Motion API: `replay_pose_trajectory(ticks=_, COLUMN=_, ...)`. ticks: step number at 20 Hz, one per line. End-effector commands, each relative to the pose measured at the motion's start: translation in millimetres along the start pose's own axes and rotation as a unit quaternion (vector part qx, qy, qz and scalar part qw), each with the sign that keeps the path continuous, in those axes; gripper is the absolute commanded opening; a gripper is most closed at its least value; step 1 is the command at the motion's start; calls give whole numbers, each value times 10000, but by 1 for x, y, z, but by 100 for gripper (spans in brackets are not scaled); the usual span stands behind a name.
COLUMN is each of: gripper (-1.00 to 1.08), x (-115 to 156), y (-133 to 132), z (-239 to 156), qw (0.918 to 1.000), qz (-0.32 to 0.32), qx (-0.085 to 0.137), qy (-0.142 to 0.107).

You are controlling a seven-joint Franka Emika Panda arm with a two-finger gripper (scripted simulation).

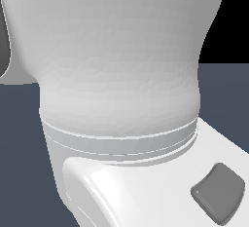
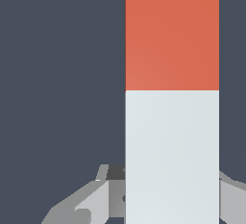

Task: Insert the peg into the horizontal hole in a box.

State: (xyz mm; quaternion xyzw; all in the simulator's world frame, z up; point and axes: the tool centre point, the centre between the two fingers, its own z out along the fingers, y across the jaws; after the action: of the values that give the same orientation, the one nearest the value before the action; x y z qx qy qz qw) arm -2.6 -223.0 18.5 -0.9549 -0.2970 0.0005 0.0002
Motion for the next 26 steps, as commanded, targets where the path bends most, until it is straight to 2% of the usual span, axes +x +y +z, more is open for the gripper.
replay_pose_trajectory(ticks=1, gripper=-100, x=2, y=0, z=-1, qw=10000, qz=-35, qx=-2, qy=2)
replay_pose_trajectory(ticks=8, gripper=-100, x=26, y=1, z=-8, qw=9991, qz=-416, qx=-5, qy=-2)
replay_pose_trajectory(ticks=15, gripper=-100, x=76, y=-4, z=-23, qw=9925, qz=-1225, qx=-11, qy=-6)
replay_pose_trajectory(ticks=20, gripper=-100, x=127, y=-18, z=-38, qw=9783, qz=-2073, qx=-15, qy=-8)
replay_pose_trajectory(ticks=26, gripper=-100, x=188, y=-49, z=-58, qw=9497, qz=-3131, qx=-16, qy=-7)
